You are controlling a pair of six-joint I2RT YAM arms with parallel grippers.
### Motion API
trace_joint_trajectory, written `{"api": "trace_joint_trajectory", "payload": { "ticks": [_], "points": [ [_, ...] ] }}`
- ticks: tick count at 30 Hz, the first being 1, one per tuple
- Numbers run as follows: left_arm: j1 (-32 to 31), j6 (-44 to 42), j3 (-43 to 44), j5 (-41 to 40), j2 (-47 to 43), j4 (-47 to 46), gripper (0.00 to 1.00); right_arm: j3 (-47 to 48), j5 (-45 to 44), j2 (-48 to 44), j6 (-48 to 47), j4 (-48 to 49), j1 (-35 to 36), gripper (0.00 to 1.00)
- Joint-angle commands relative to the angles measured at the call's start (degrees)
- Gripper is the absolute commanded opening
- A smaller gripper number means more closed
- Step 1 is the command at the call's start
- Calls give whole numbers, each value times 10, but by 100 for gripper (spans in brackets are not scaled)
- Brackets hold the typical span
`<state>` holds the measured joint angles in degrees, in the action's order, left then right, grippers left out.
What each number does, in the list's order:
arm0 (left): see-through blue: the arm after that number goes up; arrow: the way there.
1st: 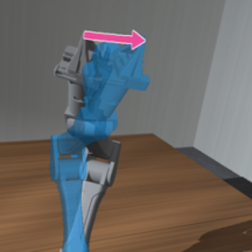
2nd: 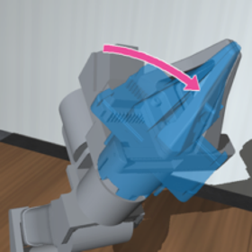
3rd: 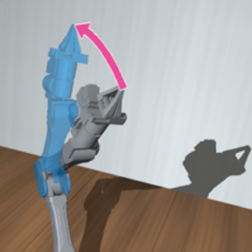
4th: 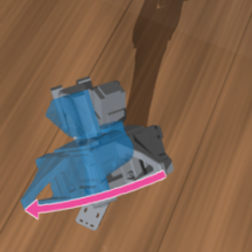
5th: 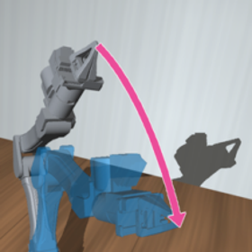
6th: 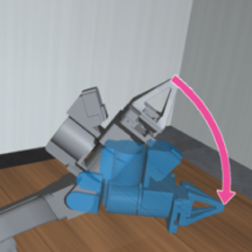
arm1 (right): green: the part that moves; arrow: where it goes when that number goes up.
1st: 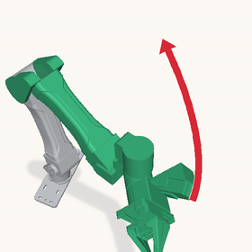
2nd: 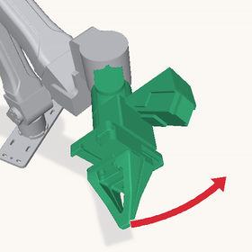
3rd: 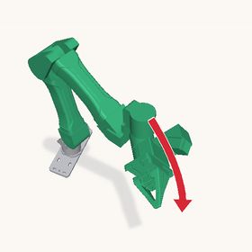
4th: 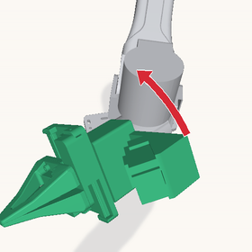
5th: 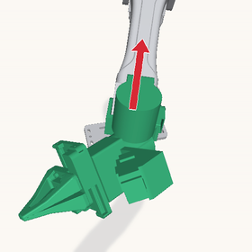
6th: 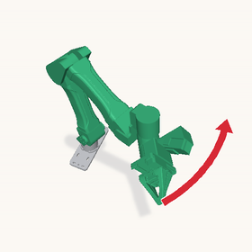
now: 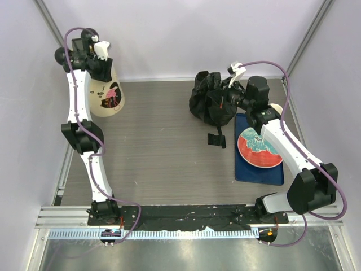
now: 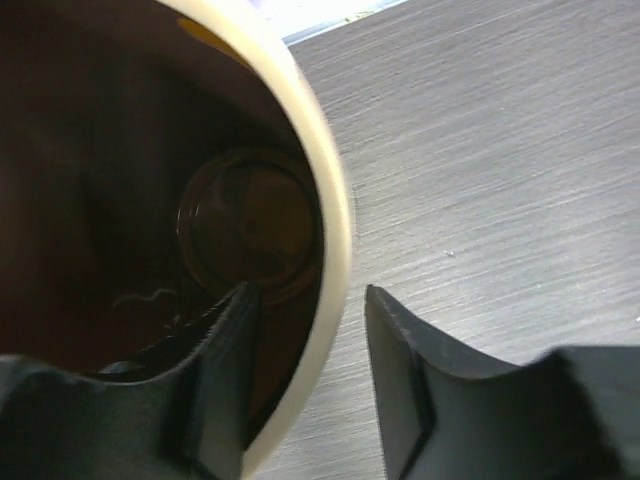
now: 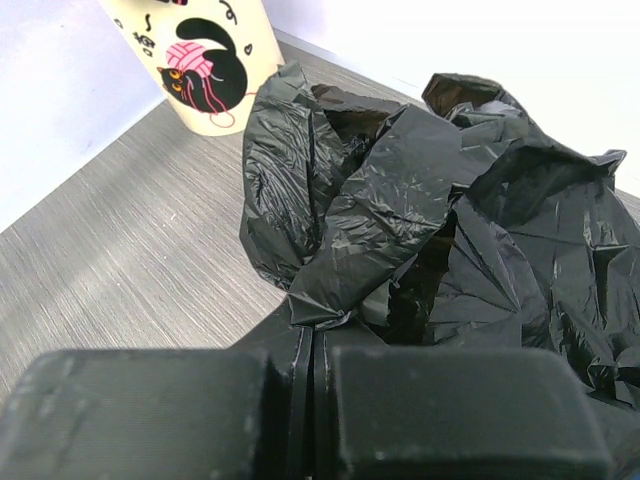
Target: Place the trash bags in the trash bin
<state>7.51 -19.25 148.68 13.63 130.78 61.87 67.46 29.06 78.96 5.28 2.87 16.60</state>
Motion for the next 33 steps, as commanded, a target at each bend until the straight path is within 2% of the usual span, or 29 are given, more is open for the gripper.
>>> {"api": "trace_joint_trajectory", "payload": {
  "ticks": [1,5,6,8,9,12,20,24,29,31,33],
  "points": [
    [-7,19,-9,82,12,117,44,2,-2,-23,-5,11,0,1],
    [-47,-48,-56,134,-46,161,28,0,-1,-24,-4,12,0,1],
    [-64,-61,-83,147,-60,168,20,-2,-2,-24,-1,13,0,1],
    [-88,-74,-109,163,-83,186,13,-1,-2,-22,1,15,0,1],
    [-105,-78,-130,180,-103,190,6,0,-1,-21,3,18,0,1],
    [-143,-95,-155,214,-128,222,2,0,0,-20,5,21,0,1],
    [-219,-99,-186,330,-171,253,0,-2,-8,-24,3,19,-1,1],
    [-256,-153,-254,288,-205,245,1,-4,-11,-30,2,14,-2,1],
    [-276,-347,-289,207,-270,277,14,-9,-12,-35,2,9,-3,1],
    [-277,-390,-293,195,-284,285,16,-9,-10,-35,4,11,-3,1],
    [-277,-427,-284,183,-294,287,24,-8,-8,-32,7,13,-4,1]
  ]
}}
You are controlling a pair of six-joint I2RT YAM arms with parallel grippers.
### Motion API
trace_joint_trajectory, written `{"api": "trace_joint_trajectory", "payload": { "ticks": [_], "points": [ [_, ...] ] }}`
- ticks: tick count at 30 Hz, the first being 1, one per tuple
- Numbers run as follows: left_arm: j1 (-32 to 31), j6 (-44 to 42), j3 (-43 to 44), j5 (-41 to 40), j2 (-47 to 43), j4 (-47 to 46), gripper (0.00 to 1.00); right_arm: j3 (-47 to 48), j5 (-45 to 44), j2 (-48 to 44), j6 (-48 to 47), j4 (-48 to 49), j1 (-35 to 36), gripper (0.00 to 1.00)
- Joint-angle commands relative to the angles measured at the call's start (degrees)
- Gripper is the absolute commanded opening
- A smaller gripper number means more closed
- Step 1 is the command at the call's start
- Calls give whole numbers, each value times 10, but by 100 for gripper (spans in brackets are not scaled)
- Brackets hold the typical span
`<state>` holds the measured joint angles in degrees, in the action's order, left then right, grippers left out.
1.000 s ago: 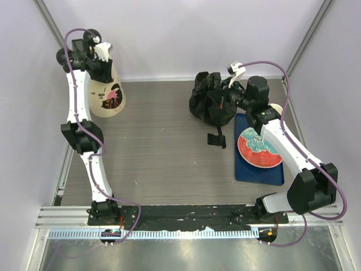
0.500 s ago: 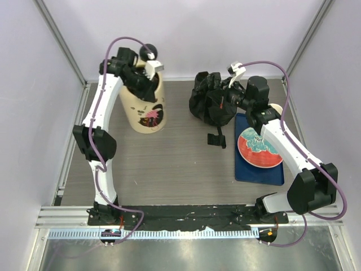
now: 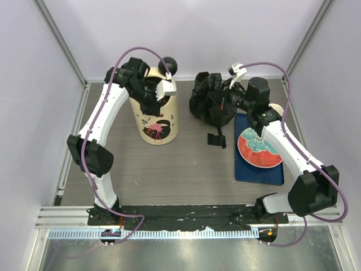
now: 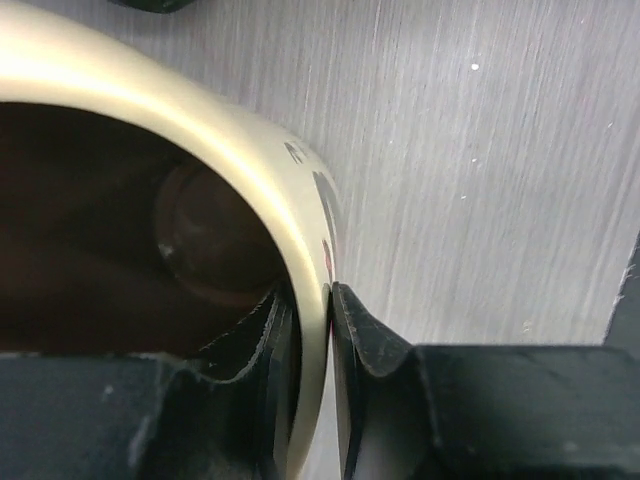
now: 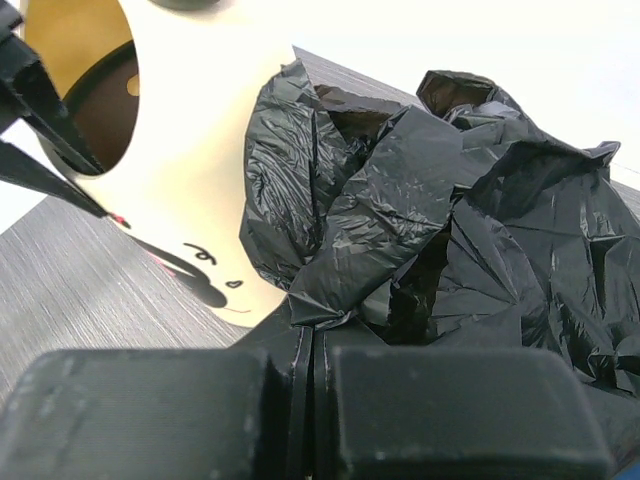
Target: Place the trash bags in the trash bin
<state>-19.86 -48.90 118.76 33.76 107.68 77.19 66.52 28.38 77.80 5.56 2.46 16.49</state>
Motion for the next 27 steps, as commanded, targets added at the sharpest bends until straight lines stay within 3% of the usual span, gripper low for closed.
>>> {"api": "trace_joint_trajectory", "payload": {
  "ticks": [1,4,5,8,10,13,15,17,23,27],
  "points": [
    [-4,-133,23,-18,-67,131,26,1,0,-20,5,18,-1,1],
    [-4,-124,55,5,-86,116,44,2,-1,-21,7,18,-1,1],
    [-4,-120,61,10,-93,98,58,2,-1,-22,6,18,-2,1],
    [-8,-108,31,6,-142,49,71,0,-3,-27,4,16,-2,1],
    [-11,-83,3,-18,-190,1,71,0,-3,-29,2,13,-2,1],
    [-12,-21,-92,-74,-278,-172,71,2,1,-30,3,13,-2,1],
    [-13,-1,-198,-123,-323,-345,71,2,1,-30,4,13,-2,1],
    [-15,-33,-273,-176,-354,-450,72,2,4,-28,6,17,-2,1],
    [-16,-66,-334,-221,-342,-606,73,10,4,-24,8,18,-2,1],
    [-19,-69,-324,-224,-307,-618,73,12,4,-25,4,15,-1,1]
  ]
}}
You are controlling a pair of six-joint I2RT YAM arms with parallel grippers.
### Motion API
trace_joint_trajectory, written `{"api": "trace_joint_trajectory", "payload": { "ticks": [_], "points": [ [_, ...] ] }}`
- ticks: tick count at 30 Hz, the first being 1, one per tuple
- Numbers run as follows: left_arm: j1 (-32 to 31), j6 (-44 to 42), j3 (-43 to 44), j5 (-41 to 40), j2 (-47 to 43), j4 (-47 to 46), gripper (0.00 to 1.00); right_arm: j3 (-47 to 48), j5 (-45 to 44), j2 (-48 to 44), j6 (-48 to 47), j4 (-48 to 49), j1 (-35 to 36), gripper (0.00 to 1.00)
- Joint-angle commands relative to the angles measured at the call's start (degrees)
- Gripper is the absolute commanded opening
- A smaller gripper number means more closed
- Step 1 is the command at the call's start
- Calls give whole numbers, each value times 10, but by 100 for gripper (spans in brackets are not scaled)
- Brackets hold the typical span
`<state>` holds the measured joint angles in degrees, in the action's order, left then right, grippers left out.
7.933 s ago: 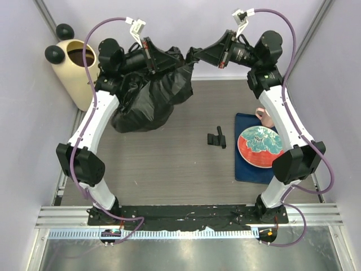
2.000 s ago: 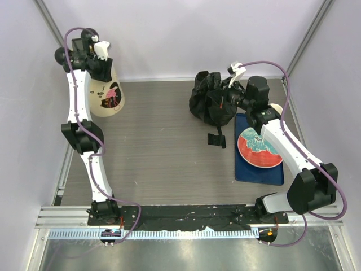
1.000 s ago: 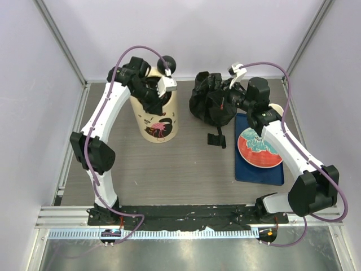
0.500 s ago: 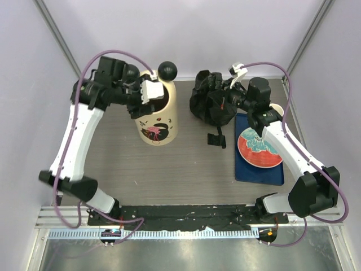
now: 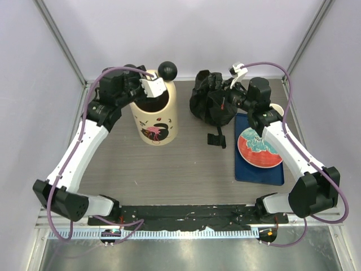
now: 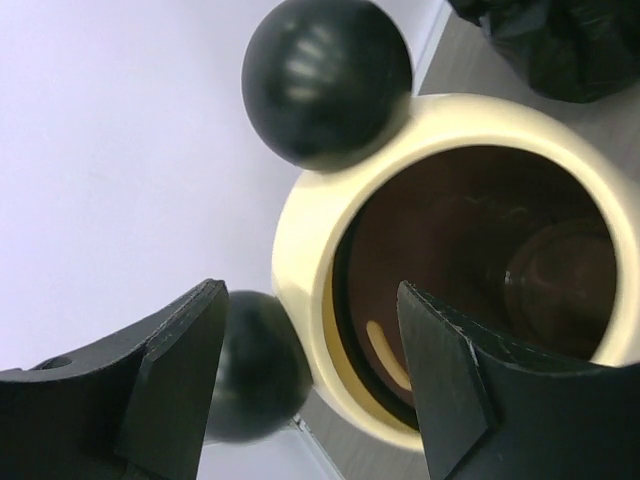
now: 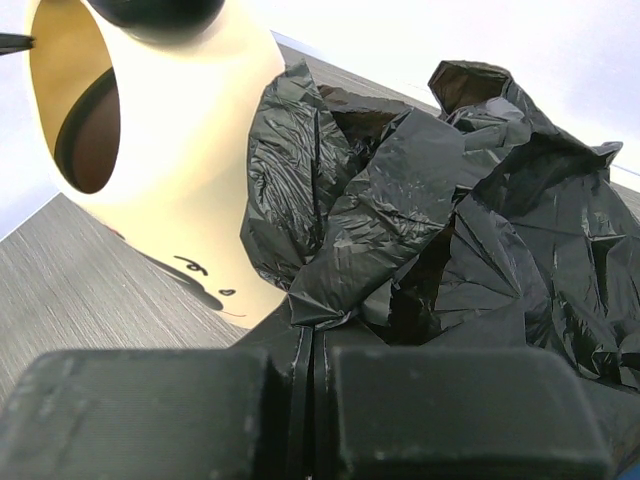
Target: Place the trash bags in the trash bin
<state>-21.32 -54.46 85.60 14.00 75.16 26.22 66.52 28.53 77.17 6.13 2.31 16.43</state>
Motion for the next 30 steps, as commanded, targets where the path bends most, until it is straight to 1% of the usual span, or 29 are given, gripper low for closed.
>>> {"api": "trace_joint_trajectory", "payload": {
  "ticks": [1,5,6,9,12,13,15,18,21,22,25,30],
  "points": [
    [-6,-22,11,-32,25,-107,72,12,1,-20,-2,16,-2,1],
    [-9,-55,11,-45,55,-113,72,10,-5,-25,-6,14,-3,1],
    [-11,-62,13,-60,66,-115,72,11,-5,-25,-6,15,-3,1],
    [-14,-68,6,-72,73,-154,69,9,-8,-27,-7,15,-4,1],
    [-16,-58,4,-76,75,-208,60,6,-8,-28,-7,14,-7,1],
    [-15,-51,5,-80,79,-236,56,6,-8,-27,-7,15,-7,1],
    [-16,-51,12,-79,84,-251,50,6,-9,-26,-7,17,-8,1],
    [-15,-51,4,-71,89,-300,42,6,-10,-25,-4,21,-9,1],
    [-17,-53,-9,-58,87,-371,39,5,-11,-25,-4,23,-10,1],
    [-17,-56,-9,-55,89,-400,39,5,-11,-26,-3,24,-10,1],
    [-17,-71,7,-49,101,-433,39,3,-12,-27,-1,27,-10,1],
    [-17,-99,42,-24,113,-454,40,0,-13,-31,-1,29,-13,1]
  ]
}}
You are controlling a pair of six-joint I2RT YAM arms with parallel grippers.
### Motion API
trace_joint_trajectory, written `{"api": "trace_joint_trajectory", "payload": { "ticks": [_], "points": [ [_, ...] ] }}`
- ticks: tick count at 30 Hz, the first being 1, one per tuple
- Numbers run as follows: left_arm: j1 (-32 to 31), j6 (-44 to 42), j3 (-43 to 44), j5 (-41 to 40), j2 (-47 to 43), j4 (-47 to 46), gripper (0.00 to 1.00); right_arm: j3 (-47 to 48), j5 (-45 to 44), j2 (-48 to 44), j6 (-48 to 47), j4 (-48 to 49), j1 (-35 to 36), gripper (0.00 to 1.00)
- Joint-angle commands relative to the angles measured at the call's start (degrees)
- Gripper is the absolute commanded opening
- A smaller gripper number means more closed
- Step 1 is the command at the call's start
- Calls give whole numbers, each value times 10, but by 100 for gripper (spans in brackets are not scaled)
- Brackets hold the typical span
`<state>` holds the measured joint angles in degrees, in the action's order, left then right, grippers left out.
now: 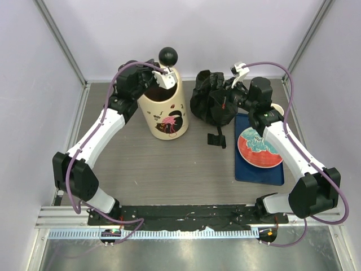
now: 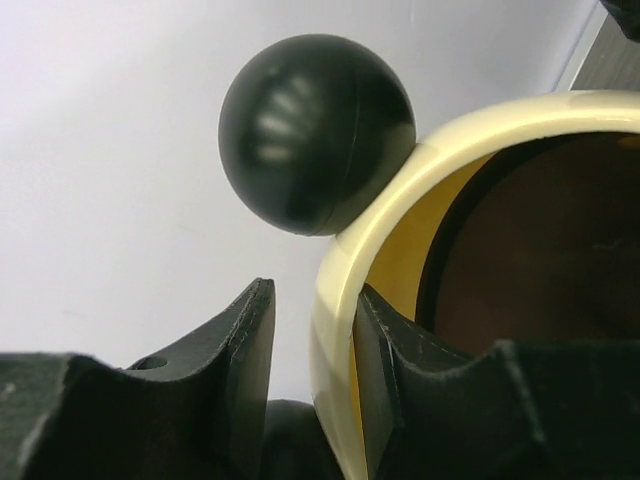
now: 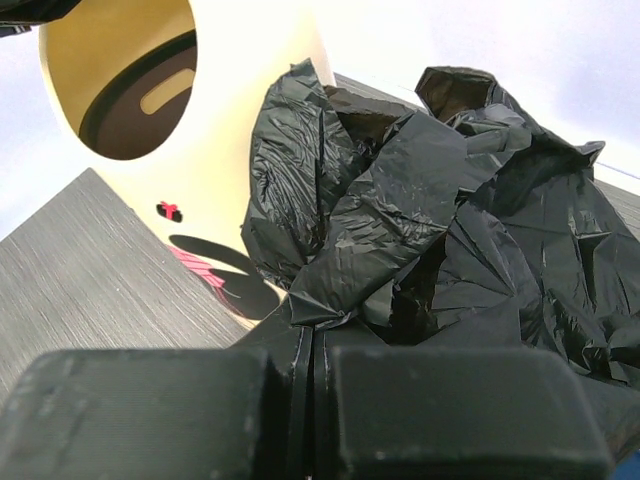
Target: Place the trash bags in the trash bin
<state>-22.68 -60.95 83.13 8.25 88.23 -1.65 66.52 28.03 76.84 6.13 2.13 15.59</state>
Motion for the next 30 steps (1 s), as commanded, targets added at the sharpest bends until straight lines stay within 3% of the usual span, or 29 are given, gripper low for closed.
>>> {"api": "trace_joint_trajectory", "payload": {
  "ticks": [1,6,15,21,24,28,30],
  "points": [
    [-3,-36,71,36,-16,-178,40,-1,-8,-27,-2,31,-4,1],
    [-7,-75,49,61,-24,-180,39,-6,-8,-31,-1,36,-7,1],
    [-14,-230,-13,76,-15,-178,41,-14,-8,-40,3,42,-12,1],
    [-23,-273,-55,66,-26,-147,66,-14,-7,-44,4,43,-16,1],
    [-25,-289,-61,39,-22,-134,70,-17,-6,-46,4,42,-20,1],
    [-25,-291,-58,11,-8,-128,65,-17,-3,-44,6,43,-22,1],
    [-25,-298,-57,3,6,-157,51,-15,-3,-44,7,42,-23,1]
  ]
}}
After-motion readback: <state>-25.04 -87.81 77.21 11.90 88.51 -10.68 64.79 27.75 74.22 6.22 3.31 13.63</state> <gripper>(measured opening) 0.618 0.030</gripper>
